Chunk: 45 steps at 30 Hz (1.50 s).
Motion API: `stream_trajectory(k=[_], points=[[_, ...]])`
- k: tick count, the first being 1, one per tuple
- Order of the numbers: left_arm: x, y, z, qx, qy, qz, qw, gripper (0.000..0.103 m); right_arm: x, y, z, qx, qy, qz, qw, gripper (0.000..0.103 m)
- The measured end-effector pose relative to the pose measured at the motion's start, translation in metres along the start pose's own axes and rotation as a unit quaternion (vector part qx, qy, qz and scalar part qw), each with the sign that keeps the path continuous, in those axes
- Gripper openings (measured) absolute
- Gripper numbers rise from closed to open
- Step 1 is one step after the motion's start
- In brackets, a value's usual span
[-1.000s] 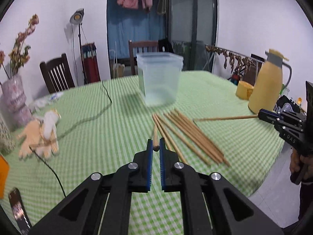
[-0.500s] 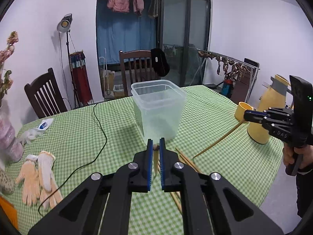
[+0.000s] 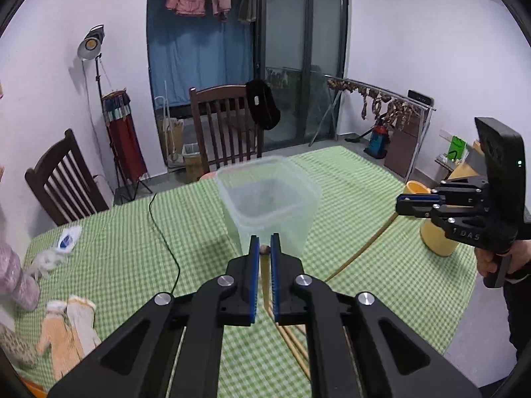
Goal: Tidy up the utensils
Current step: 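Carry the chopstick in the right gripper over the clear plastic box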
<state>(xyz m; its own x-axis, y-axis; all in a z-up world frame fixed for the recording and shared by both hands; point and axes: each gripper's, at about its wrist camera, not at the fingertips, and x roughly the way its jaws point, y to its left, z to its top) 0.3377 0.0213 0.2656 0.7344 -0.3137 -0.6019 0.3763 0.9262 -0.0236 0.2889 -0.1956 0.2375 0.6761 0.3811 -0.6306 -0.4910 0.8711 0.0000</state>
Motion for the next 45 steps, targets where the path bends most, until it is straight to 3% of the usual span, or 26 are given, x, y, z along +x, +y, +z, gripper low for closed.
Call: stream_trajectory(k=[8,16,23,27,30,38,42,45], points=[[-0.018,0.005,0.071,0.008,0.023,-0.033,0.9991,0.004,-0.026,-0.012,0.07,-0.015,-0.014,0.04,0.999,0.007],[-0.064,0.003,0.16,0.032,-0.057,-0.015,0.9978,0.004,-0.055,-0.015,0.149,-0.038,-0.059,0.038,0.997,0.007],[-0.059,0.017,0.215,0.007,-0.085,-0.019,0.9962,0.004,-0.021,-0.038,0.188,-0.029,-0.043,0.015,0.999,0.007],[-0.02,0.033,0.23,-0.013,-0.062,-0.03,0.9975,0.004,0.025,-0.052,0.192,-0.016,-0.002,0.013,1.0,0.007],[0.03,0.046,0.229,-0.022,-0.019,-0.035,0.999,0.004,0.065,-0.059,0.188,-0.011,0.04,0.013,0.999,0.007],[0.167,0.071,0.187,-0.039,0.113,-0.048,0.9916,0.004,0.159,-0.067,0.163,-0.019,0.159,0.017,0.987,0.007],[0.214,0.081,0.166,-0.057,0.154,-0.046,0.9853,0.004,0.189,-0.073,0.157,-0.008,0.189,0.013,0.982,0.007],[0.224,0.087,0.159,-0.066,0.158,-0.051,0.984,0.004,0.201,-0.079,0.16,0.009,0.191,0.012,0.981,0.007]])
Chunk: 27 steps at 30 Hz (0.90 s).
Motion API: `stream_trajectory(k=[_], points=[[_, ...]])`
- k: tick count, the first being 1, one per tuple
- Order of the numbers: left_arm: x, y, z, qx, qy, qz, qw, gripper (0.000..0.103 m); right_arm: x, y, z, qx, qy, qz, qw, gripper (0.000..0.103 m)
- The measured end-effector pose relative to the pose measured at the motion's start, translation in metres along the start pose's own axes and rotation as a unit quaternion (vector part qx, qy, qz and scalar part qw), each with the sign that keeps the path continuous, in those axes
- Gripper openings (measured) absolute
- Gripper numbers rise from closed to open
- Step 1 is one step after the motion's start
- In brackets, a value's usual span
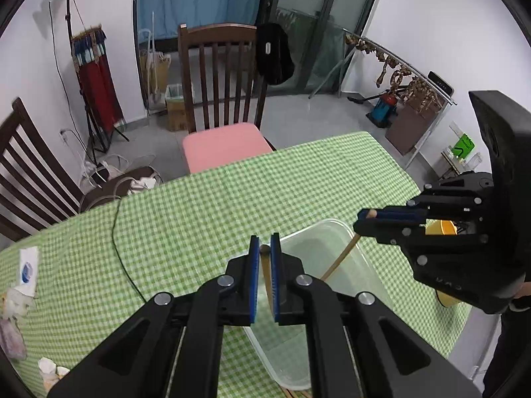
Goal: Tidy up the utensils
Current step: 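Carry the chopstick in the right gripper over the clear plastic box, then open the right gripper to drop the chopstick into the box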
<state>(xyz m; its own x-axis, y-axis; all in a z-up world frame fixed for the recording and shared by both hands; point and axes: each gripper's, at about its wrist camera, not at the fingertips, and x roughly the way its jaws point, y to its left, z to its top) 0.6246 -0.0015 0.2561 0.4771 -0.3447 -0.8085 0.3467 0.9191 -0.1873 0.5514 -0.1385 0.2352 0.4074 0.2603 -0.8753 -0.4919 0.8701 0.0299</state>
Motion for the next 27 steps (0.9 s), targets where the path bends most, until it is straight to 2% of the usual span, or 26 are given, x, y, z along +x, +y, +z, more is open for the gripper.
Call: stream_trajectory(k=[2,3,5,6,7,9,12,16,21,25,27], points=[[0.004,0.006,0.002,-0.01,-0.002,0.004,0.9999,0.006,0.005,-0.002,0.003,0.009,0.001,-0.003,1.0,0.009],[0.01,0.007,0.003,-0.009,0.001,0.004,1.0,0.017,0.009,-0.004,0.005,0.016,0.004,0.002,1.0,0.014],[0.01,0.006,0.0,0.004,0.003,0.004,1.0,0.029,0.014,-0.008,0.007,0.03,0.004,0.002,1.0,0.07],[0.006,0.008,-0.004,0.002,-0.009,0.01,0.9999,0.033,0.012,-0.008,0.007,0.032,-0.004,-0.005,0.999,0.074],[-0.001,0.011,-0.011,-0.008,-0.028,0.023,0.9993,0.036,0.004,-0.009,0.002,0.038,-0.028,-0.013,0.999,0.075],[-0.013,0.015,-0.024,-0.022,-0.05,0.021,0.9983,0.046,0.0,-0.01,0.001,0.037,-0.037,-0.013,0.999,0.075],[-0.032,0.016,-0.054,-0.027,-0.071,0.035,0.9965,0.053,-0.014,-0.01,-0.012,0.026,-0.07,-0.042,0.996,0.075],[-0.053,0.014,-0.098,-0.018,-0.115,0.084,0.9897,0.055,-0.024,-0.009,-0.031,0.025,-0.092,-0.064,0.993,0.075],[-0.08,0.016,-0.143,-0.054,-0.15,0.076,0.9843,0.063,-0.045,-0.008,-0.059,0.047,-0.127,-0.078,0.988,0.081],[-0.098,0.006,-0.176,-0.051,-0.164,0.084,0.9815,0.064,-0.062,0.002,-0.084,0.046,-0.151,-0.092,0.983,0.085],[-0.106,-0.002,-0.192,-0.05,-0.169,0.084,0.9807,0.068,-0.072,0.006,-0.101,0.047,-0.165,-0.095,0.981,0.085]])
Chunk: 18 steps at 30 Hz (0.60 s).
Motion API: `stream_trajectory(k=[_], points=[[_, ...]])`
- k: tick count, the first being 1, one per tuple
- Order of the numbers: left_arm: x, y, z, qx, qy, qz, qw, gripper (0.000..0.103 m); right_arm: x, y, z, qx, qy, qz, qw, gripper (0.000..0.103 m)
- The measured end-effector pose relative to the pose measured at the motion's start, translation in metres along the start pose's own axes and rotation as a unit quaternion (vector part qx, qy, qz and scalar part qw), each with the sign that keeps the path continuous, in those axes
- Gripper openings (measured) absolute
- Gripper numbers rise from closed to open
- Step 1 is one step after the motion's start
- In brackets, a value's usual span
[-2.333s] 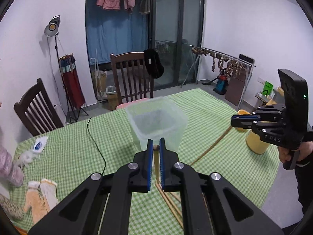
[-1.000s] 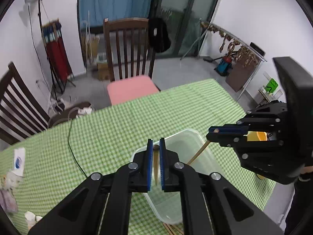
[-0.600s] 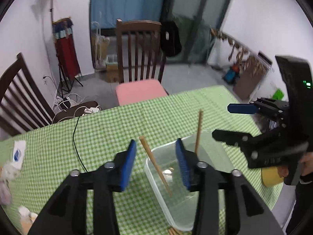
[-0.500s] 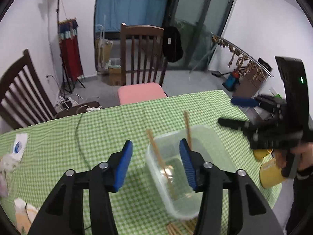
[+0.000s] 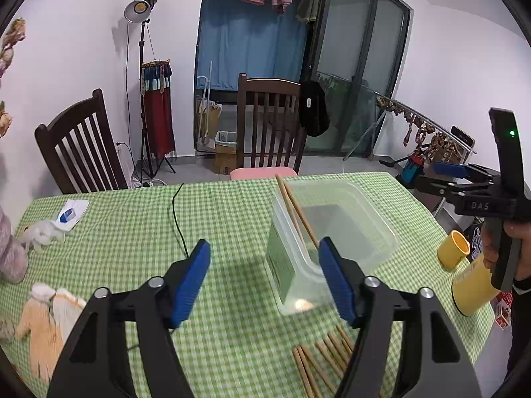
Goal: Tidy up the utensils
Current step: 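Open the right gripper to drop the chopstick into the box, then move the right gripper back toward the remaining chopsticks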
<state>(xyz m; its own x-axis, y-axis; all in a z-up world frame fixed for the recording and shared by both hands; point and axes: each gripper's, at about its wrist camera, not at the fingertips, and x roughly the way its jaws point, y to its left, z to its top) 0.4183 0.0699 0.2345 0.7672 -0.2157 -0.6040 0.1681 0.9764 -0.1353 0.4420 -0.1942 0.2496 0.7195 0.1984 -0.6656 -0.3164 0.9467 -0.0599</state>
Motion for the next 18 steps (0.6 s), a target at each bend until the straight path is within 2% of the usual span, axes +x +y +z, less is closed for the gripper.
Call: stream_trajectory(k=[3,6,9,13,18], points=[[-0.018,-0.005,-0.015,0.002,-0.011,-0.004,0.9999,0.068,-0.018,-0.004,-0.02,0.025,-0.021,0.017,0.999,0.085],[-0.036,-0.014,-0.033,0.008,-0.026,-0.001,0.9996,0.068,-0.034,-0.005,-0.041,0.049,-0.038,0.016,0.998,0.085],[-0.048,-0.021,-0.049,0.005,-0.039,0.001,0.9992,0.077,-0.051,-0.002,-0.068,0.06,-0.056,0.011,0.997,0.086],[-0.073,-0.032,-0.087,0.006,-0.062,0.008,0.998,0.081,-0.069,0.01,-0.11,0.048,-0.085,-0.021,0.995,0.087],[-0.089,-0.038,-0.136,0.009,-0.078,0.005,0.9969,0.088,-0.086,0.029,-0.168,0.073,-0.105,-0.046,0.991,0.09]])
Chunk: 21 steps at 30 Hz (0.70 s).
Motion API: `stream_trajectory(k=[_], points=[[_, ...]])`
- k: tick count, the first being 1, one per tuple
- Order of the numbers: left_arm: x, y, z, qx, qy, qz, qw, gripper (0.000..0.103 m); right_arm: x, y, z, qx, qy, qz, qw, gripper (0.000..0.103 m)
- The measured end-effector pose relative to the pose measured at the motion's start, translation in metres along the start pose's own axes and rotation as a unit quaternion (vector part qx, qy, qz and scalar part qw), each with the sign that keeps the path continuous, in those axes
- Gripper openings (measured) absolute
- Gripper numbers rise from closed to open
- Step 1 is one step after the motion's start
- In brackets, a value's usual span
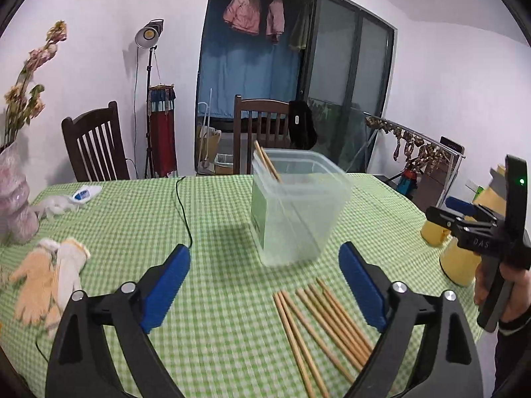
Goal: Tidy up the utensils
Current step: 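Move the right gripper back toward the remaining chopsticks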
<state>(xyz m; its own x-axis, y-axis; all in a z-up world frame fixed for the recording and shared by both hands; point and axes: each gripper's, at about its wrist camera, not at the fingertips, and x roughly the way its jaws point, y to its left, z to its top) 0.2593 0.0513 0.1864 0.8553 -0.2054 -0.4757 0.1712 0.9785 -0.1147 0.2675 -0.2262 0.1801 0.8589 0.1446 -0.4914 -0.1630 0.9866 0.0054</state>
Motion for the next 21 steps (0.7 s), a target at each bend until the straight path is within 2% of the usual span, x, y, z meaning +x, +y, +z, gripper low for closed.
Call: stream_trajectory(k=[2,5,7,10,13,17,21], points=[[-0.008,-0.003,-0.019,0.0,-0.012,0.017,0.9998,0.088,-0.012,0.005,-0.02,0.01,-0.006,-0.012,1.0,0.09],[-0.019,-0.003,-0.042,-0.008,-0.019,0.007,0.9998,0.088,-0.026,0.008,-0.045,0.036,-0.02,-0.024,0.999,0.094],[-0.024,-0.003,-0.06,-0.014,-0.009,-0.001,0.9999,0.089,-0.032,0.008,-0.065,0.065,-0.025,-0.035,0.997,0.094],[-0.034,-0.003,-0.085,-0.011,-0.011,0.005,0.9999,0.09,-0.036,0.009,-0.087,0.082,-0.009,-0.047,0.995,0.094],[-0.043,-0.002,-0.107,-0.019,-0.018,0.012,0.9996,0.091,-0.041,0.013,-0.112,0.083,0.023,-0.061,0.994,0.094],[-0.054,-0.003,-0.139,-0.029,-0.009,0.018,0.9994,0.091,-0.05,0.019,-0.133,0.098,0.072,-0.063,0.991,0.094],[-0.057,-0.004,-0.17,-0.027,0.011,0.012,0.9995,0.092,-0.06,0.028,-0.152,0.088,0.081,-0.066,0.991,0.094]])
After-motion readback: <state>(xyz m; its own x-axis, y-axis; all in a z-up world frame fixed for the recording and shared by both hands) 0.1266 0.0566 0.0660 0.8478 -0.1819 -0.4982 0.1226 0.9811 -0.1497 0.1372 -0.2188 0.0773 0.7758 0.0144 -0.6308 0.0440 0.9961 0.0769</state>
